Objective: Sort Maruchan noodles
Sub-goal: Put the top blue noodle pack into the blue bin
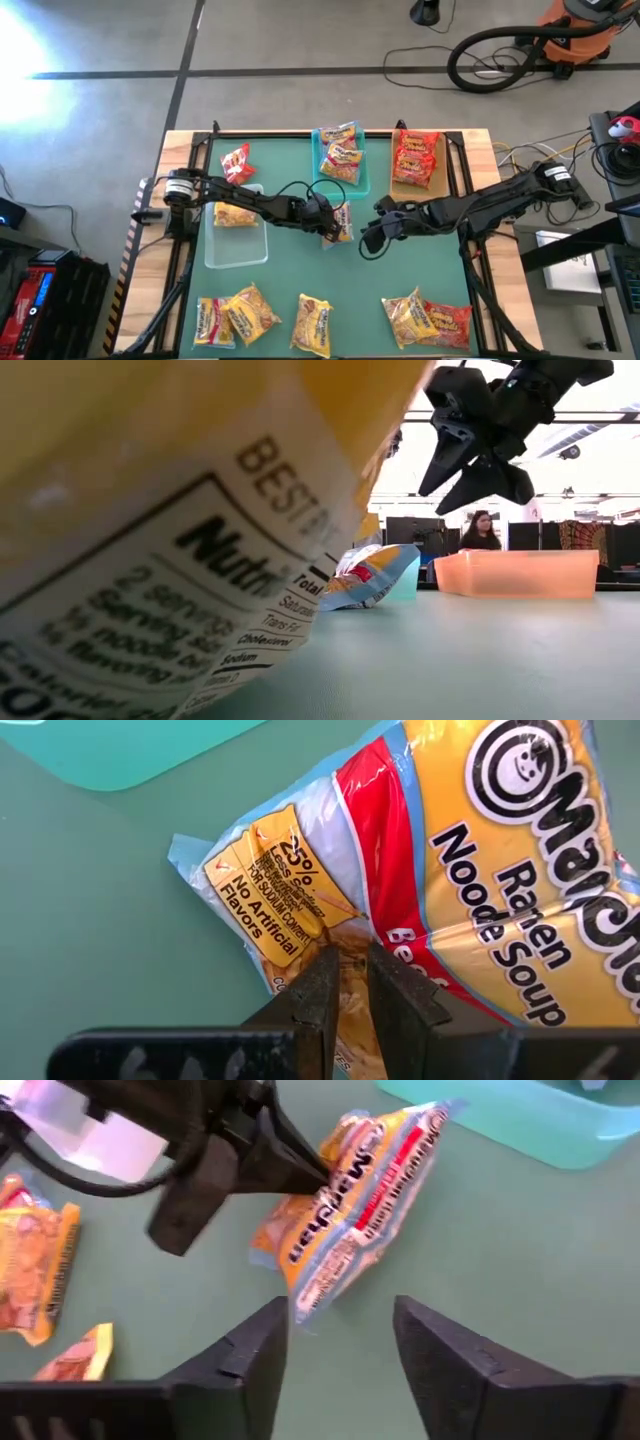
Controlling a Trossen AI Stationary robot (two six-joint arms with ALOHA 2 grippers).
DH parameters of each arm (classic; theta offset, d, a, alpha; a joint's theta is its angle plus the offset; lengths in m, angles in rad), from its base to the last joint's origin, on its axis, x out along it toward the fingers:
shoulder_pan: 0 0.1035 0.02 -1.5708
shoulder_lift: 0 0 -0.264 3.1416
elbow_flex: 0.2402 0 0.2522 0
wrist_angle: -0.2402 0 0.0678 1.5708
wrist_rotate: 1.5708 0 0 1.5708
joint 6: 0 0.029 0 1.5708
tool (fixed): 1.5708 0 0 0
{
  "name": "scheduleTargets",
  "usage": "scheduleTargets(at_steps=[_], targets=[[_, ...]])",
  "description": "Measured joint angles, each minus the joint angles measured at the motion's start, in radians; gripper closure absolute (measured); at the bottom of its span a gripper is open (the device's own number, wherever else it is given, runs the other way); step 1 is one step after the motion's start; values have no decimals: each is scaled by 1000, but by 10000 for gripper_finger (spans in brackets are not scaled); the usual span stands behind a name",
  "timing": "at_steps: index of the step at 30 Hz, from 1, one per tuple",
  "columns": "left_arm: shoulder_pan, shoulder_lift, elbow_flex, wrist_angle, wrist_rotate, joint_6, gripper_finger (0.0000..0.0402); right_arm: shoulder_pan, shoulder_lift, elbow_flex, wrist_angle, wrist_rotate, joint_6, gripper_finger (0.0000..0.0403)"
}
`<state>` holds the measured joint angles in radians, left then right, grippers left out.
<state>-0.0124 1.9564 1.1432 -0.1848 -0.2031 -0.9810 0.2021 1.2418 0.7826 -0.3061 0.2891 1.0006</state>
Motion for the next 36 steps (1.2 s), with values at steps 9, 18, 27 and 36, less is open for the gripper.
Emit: scheduleTargets(at_steps=[9,18,27,36], targets=[[-7,1,-1,-2,0,0,363,-25,148,-1,77,50,89,162],[-18,1,-2,-11,-3,1,363,-77,234,-1,231,25,55,145],[-19,1,-6,-13,-4,1,363,-122,254,-2,312,16,-3,147],[-19,2,-7,-17,-2,4,363,-170,323,-2,432,-57,-22,147]])
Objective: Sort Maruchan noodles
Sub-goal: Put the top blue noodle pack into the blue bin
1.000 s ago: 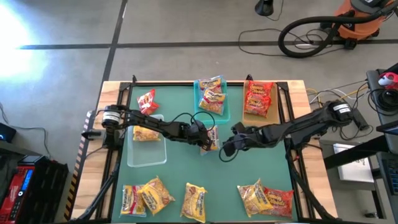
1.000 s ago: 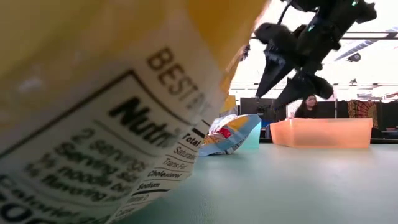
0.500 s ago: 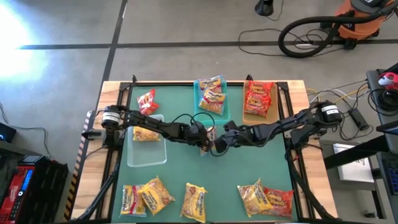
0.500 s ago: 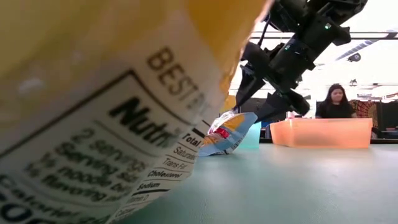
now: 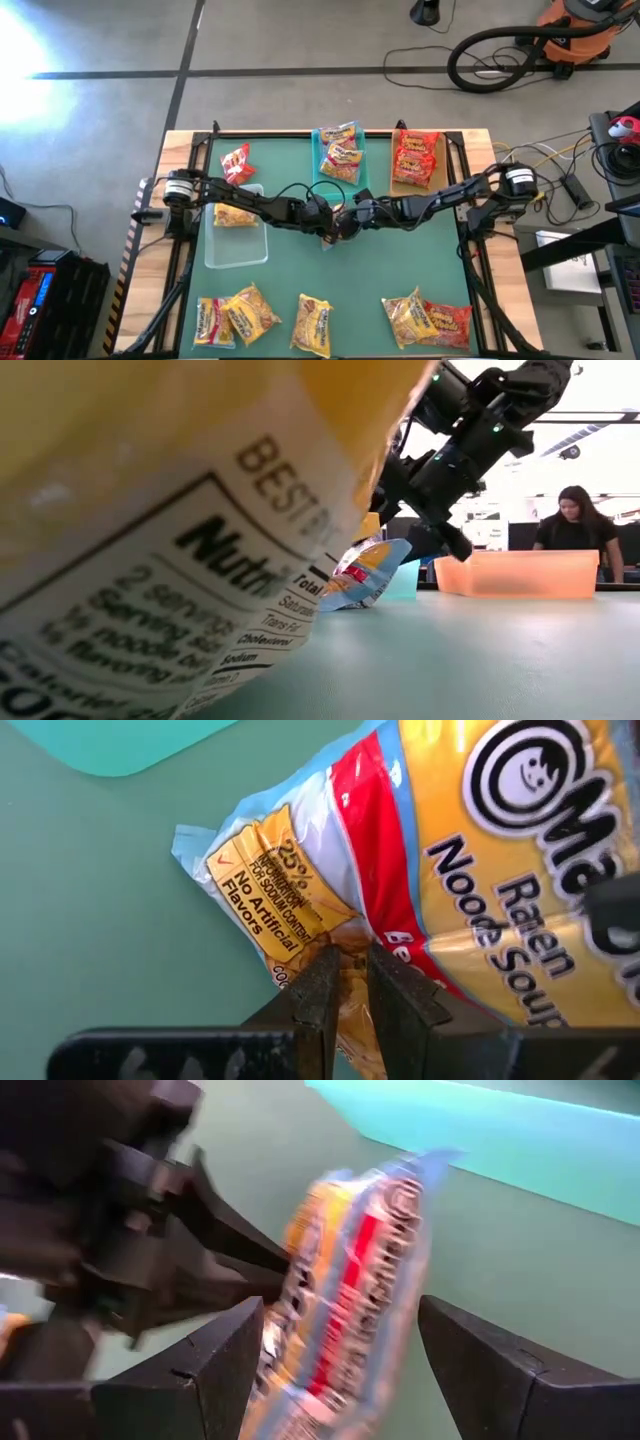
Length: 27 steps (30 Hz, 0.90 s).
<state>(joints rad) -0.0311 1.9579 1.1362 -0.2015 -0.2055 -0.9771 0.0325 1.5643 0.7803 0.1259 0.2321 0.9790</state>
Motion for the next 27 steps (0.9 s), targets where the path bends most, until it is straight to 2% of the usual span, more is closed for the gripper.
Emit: scheduleTargets(at_steps=[8,20,27], targets=[[0,0,-1,-1,3,0,363,-9,76,0,70,-54,20,147],[-1,0,-5,3,-3,2,363,-8,68,2,64,-72,-14,147],[-7,-2,-6,8,-5,105,363,-8,65,11,61,-106,-50,167]])
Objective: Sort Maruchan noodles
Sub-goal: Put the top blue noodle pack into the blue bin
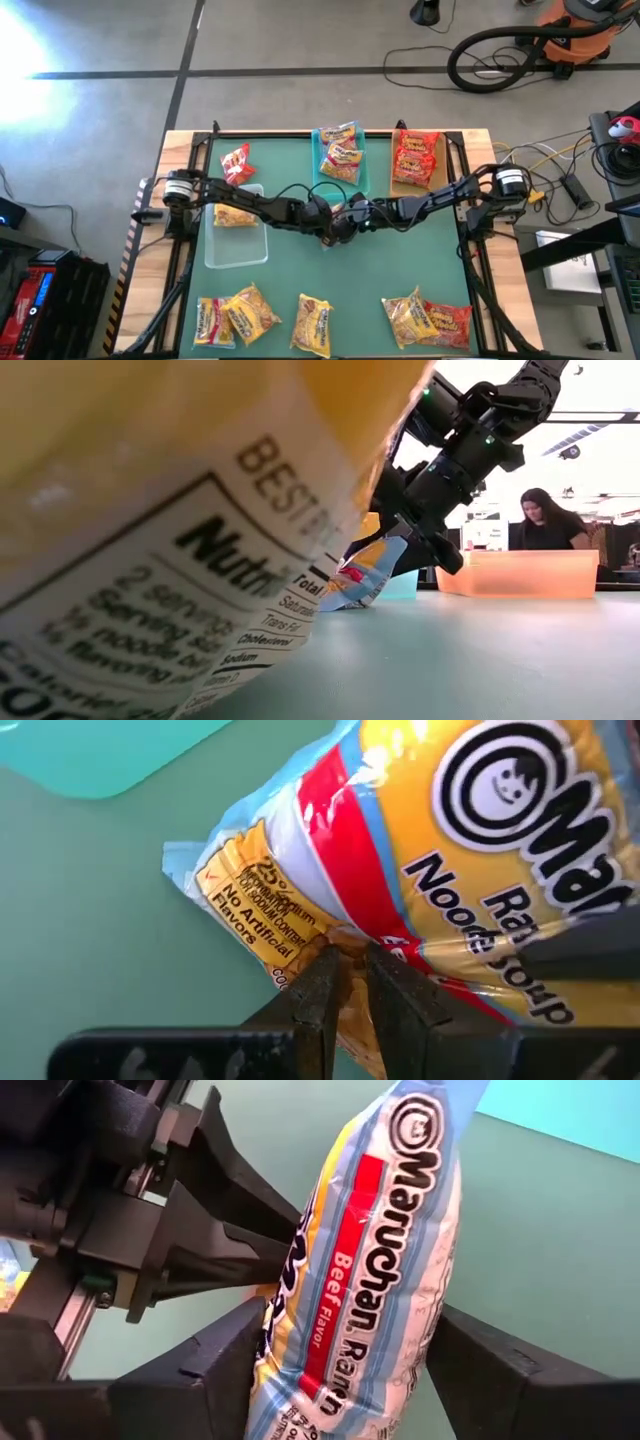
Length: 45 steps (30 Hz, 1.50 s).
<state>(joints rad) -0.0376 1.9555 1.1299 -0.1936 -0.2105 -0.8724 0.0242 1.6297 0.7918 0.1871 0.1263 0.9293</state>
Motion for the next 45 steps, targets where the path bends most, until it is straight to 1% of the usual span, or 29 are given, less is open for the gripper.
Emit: scheduleTargets(at_steps=[4,8,12,19,23,29,32,34,37,41,43,45], targets=[[-17,-13,-3,12,-3,94,363,2,-5,0,2,-13,-20,199],[-34,-37,-4,-31,-8,147,363,2,-6,0,5,-30,-27,234],[-39,-70,-5,-78,-31,159,363,2,-7,0,-3,-35,-27,267],[-55,-119,-5,-147,-38,149,363,2,-44,0,-19,-95,-55,309],[-78,-147,-4,-181,-40,107,363,2,-103,0,-43,-109,-86,316],[-131,-180,-7,-190,-42,-33,363,-21,-215,0,-122,-95,-161,315],[-157,-187,-7,-185,-51,-96,363,-50,-278,-1,-162,-35,-201,317],[-174,-189,-6,-182,-84,-129,363,-76,-321,-1,-190,3,-240,318],[-194,-189,-6,-174,-117,-178,363,-119,-387,-1,-192,34,-318,317],[-217,-189,-6,-154,-142,-218,363,-182,-461,-1,-188,34,-415,316],[-225,-189,-5,-143,-159,-223,363,-216,-484,-1,-187,35,-508,319],[-231,-189,-5,-139,-175,-236,363,-243,-491,-1,-186,36,-643,319]])
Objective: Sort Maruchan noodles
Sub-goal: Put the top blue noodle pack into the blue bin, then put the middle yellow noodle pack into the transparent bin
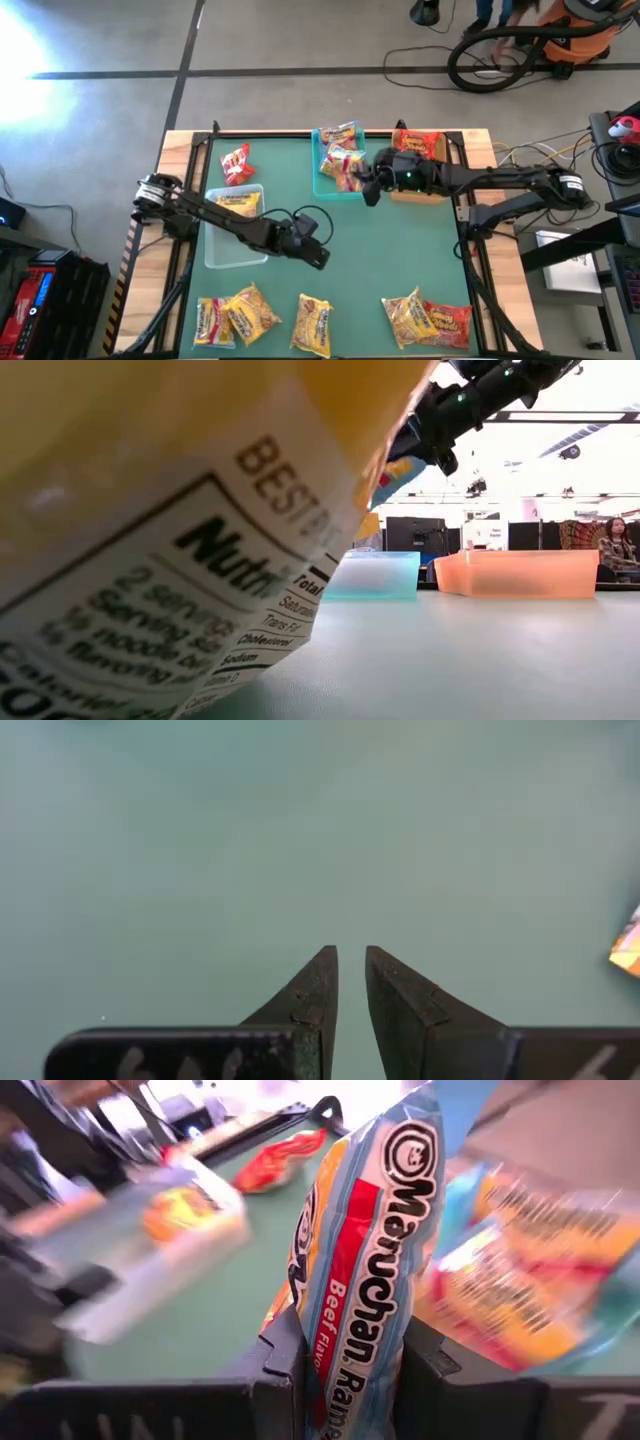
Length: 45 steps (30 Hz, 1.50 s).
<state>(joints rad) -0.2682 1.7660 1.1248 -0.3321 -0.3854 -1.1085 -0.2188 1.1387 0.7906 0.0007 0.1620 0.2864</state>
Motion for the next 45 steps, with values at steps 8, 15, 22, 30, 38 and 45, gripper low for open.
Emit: scheduleTargets(at_steps=[8,15,22,30,38,45], targets=[[-4,0,0,2,-28,-15,363,-74,45,0,1,-4,-361,318],[-6,0,0,3,-28,-35,363,-94,121,0,-3,-5,-416,311],[-6,0,0,3,-28,-54,363,-96,207,0,8,24,-422,287],[-5,0,0,3,-28,-66,363,-99,251,3,12,212,-421,248],[-17,0,0,5,-19,-109,363,-98,140,68,-102,222,-236,238],[-87,0,0,88,137,-122,363,-71,67,67,-176,-176,68,256]])
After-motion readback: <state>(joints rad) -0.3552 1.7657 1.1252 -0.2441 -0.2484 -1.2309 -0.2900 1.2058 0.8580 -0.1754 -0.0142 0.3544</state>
